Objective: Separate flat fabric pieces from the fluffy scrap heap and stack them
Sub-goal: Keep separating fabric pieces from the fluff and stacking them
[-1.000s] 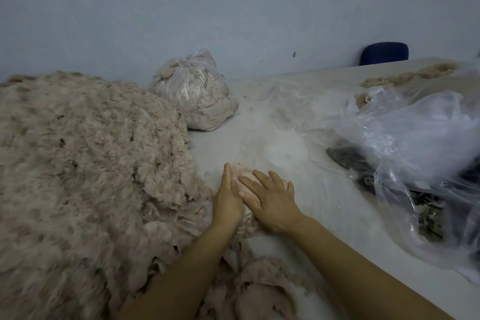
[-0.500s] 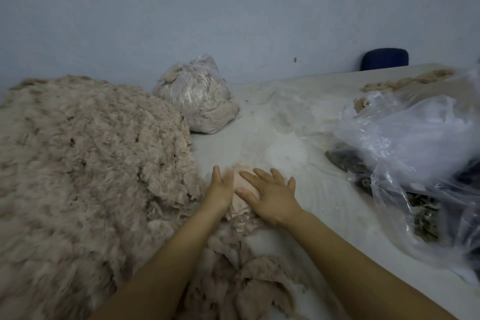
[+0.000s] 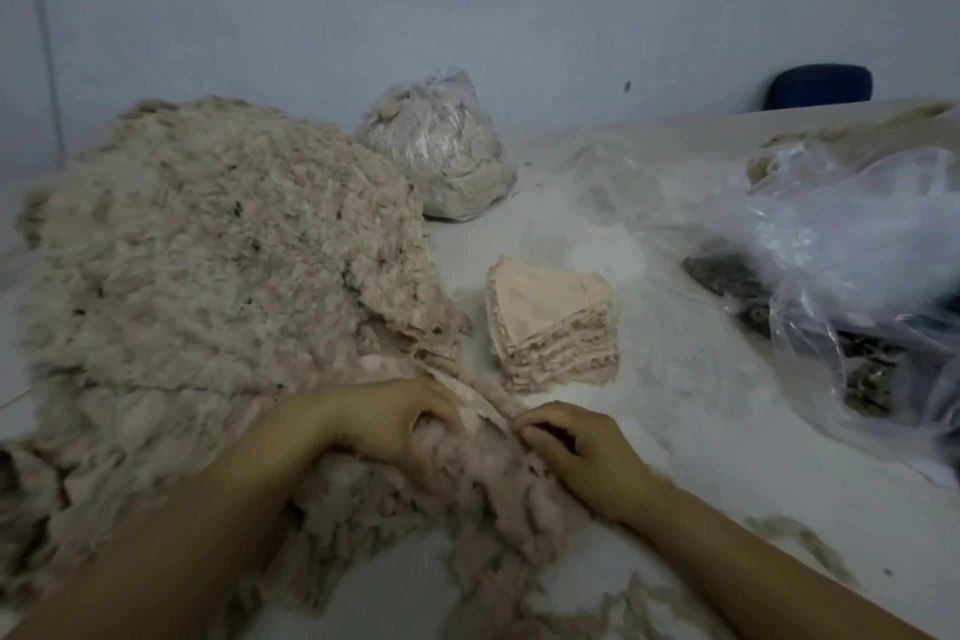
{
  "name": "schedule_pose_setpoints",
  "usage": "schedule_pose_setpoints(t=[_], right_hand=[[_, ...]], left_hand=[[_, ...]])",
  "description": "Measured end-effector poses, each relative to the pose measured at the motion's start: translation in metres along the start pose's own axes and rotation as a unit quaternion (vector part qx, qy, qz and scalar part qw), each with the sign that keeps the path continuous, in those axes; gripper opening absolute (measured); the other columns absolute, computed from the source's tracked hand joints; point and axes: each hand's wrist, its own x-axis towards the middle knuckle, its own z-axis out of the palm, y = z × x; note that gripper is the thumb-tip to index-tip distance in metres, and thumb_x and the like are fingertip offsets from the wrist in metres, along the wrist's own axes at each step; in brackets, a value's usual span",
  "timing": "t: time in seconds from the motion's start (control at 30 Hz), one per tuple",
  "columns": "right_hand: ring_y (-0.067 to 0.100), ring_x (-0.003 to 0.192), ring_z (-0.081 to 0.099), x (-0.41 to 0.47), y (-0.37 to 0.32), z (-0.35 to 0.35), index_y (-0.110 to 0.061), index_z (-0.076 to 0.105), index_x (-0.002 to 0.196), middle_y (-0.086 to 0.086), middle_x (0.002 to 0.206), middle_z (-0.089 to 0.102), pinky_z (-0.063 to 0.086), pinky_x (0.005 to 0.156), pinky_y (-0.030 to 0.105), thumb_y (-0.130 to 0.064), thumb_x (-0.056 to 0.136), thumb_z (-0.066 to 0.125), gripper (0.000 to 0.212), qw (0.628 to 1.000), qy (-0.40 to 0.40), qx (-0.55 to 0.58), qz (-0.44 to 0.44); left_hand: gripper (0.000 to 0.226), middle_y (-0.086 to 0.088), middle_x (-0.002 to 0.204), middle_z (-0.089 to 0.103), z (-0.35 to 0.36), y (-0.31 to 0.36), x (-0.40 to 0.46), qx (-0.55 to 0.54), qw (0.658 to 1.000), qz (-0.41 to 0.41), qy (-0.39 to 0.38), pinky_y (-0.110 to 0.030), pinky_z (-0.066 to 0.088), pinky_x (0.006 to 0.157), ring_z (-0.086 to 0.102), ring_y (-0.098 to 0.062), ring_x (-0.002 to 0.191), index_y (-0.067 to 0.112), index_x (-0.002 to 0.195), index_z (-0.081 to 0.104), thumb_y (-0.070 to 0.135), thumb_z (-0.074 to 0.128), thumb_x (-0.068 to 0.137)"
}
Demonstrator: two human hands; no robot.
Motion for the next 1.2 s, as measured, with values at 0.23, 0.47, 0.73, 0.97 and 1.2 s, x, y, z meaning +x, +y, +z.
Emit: schedule_pose_setpoints(t=[0.23,0.47,0.73,0.97,1.2], right_hand=[[0.002,0.077,0.058,-0.010,-0.026,-0.022,-0.037,0.060,0.083,-0.010,0.082,0.063,0.044,0.067,0.015,-0.076,0.076,0.047,0.042,0.998,-0.029,0.007,0.047],[0.002,0.068,0.059,0.012,-0.031,-0.004,-0.016,0.060,0.086,-0.004,0.073,0.063,0.046,0.063,0.019,-0.009,0.096,0.051,0.015,0.941,0.143,0.256,0.171],[0.020,0.067,0.056,0.016,0.001,-0.046,-0.024,0.065,0.072,0.014,0.071,0.062,0.042,0.063,0.028,-0.007,0.092,0.058,0.028,0.981,-0.012,0.159,0.110],[0.012,0.052,0.039,0.022,-0.007,-0.071,-0.022,0.061,0.062,-0.001,0.059,0.048,0.038,0.058,0.025,-0.061,0.085,0.058,0.045,0.926,-0.361,0.011,0.111],[0.016,0.071,0.062,0.046,-0.027,-0.019,-0.026,0.064,0.073,-0.004,0.074,0.065,0.046,0.062,0.023,-0.051,0.081,0.068,0.026,0.974,-0.178,-0.078,0.115]], left_hand=[[0.008,0.010,0.091,0.063,0.008,0.009,-0.001,-0.206,0.966,0.011,0.154,-0.015,0.046,0.072,0.058,0.008,0.080,0.021,0.096,0.058,0.016,0.052,0.096],[0.045,0.017,0.102,0.056,0.013,0.012,-0.001,-0.154,0.982,-0.008,0.113,-0.020,0.043,0.081,0.054,0.001,0.092,0.030,0.110,0.054,0.057,0.068,0.076],[0.017,0.004,0.106,0.066,0.001,-0.017,-0.015,-0.289,0.923,-0.049,0.248,-0.023,0.049,0.086,0.062,-0.003,0.096,0.018,0.109,0.062,0.013,0.051,0.096],[0.022,-0.011,0.102,0.067,-0.001,-0.010,-0.017,-0.563,0.792,-0.050,0.229,-0.025,0.054,0.077,0.067,-0.016,0.088,0.006,0.112,0.060,0.005,0.052,0.091],[0.050,0.016,0.062,0.062,0.000,0.014,-0.033,-0.197,0.972,-0.043,-0.119,-0.017,0.044,0.074,0.055,0.003,0.062,0.028,0.059,0.070,0.070,0.048,0.076]])
